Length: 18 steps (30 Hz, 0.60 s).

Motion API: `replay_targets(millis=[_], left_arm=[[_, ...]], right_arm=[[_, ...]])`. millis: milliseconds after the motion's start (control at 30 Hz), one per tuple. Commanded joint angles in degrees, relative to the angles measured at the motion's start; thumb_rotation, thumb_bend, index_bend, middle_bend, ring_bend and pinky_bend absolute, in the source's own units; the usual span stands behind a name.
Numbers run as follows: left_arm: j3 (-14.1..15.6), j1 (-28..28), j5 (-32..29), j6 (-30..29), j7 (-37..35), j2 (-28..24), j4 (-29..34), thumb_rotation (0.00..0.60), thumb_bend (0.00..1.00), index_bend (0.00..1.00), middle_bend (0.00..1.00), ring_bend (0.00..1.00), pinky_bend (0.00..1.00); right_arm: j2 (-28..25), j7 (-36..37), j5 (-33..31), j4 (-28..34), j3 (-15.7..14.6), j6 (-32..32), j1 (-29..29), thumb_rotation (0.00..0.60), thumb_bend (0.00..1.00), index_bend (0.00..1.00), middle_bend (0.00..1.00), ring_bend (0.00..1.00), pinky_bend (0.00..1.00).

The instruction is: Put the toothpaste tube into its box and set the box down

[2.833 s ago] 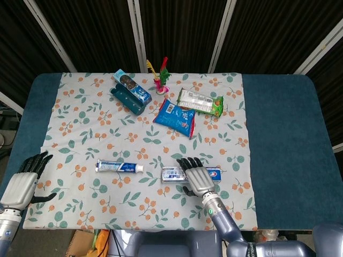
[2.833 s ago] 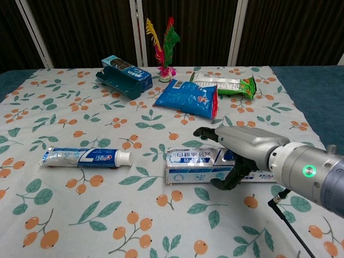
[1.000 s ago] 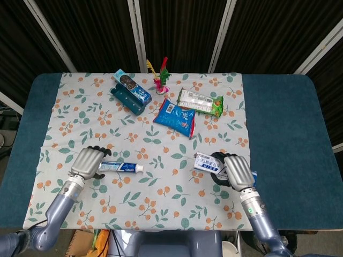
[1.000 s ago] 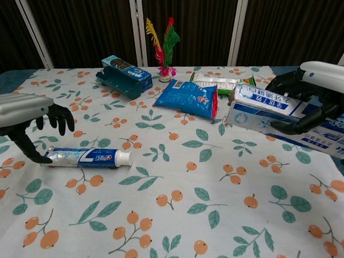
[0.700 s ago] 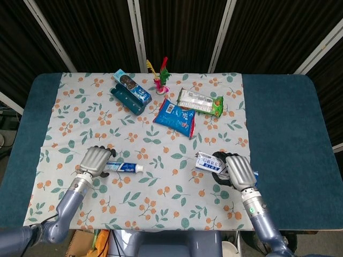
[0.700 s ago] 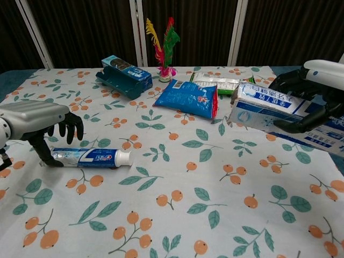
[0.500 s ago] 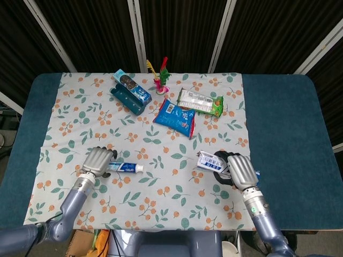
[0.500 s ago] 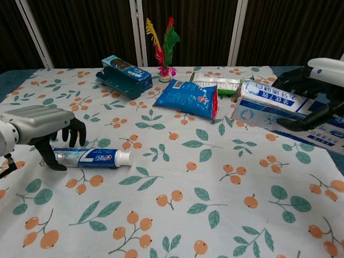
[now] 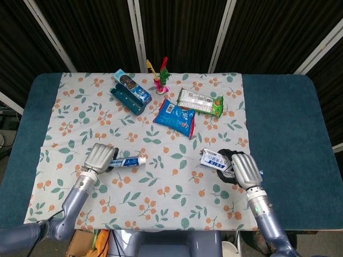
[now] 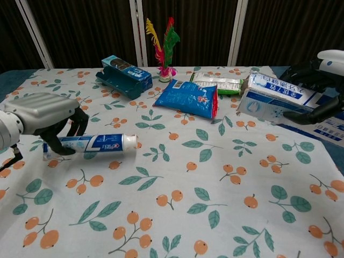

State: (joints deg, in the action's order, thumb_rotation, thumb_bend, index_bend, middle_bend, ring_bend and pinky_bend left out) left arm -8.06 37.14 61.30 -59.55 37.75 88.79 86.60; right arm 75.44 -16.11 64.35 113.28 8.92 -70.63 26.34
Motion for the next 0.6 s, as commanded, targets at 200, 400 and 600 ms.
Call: replay_targets(millis=[200,400,600], left_arm=[[-4.9,6.8,14.2,1.5,-7.8,-10.4,-0.3,0.6,0.45,0.69,0.75,0.67,0.65],[-7.8,12.2,22.9,3.2,-14.0,-16.4,-0.5,0.6,0.45,0.69,0.75,0.67,0.65],[-8.1,16.1,28.2,4.7,-18.8,-19.0,-0.8,0.6,0.45,0.69,0.75,0.67,0.65]], right_arm=[[-0.1,0.2,0.1,1.5,0.9,-0.3,0.2,0.6,0.36,0.41,0.51,0.43,0.4],[1.1,-0.7,-1.2,3.8,2.0,-0.8,0.8,0.6,0.36,0.41,0.51,0.43,0.42],[2.5,-2.3,-3.9,6.0,3.4,-1.7,1.5,0.6,0.36,0.41,0.51,0.43,0.42]])
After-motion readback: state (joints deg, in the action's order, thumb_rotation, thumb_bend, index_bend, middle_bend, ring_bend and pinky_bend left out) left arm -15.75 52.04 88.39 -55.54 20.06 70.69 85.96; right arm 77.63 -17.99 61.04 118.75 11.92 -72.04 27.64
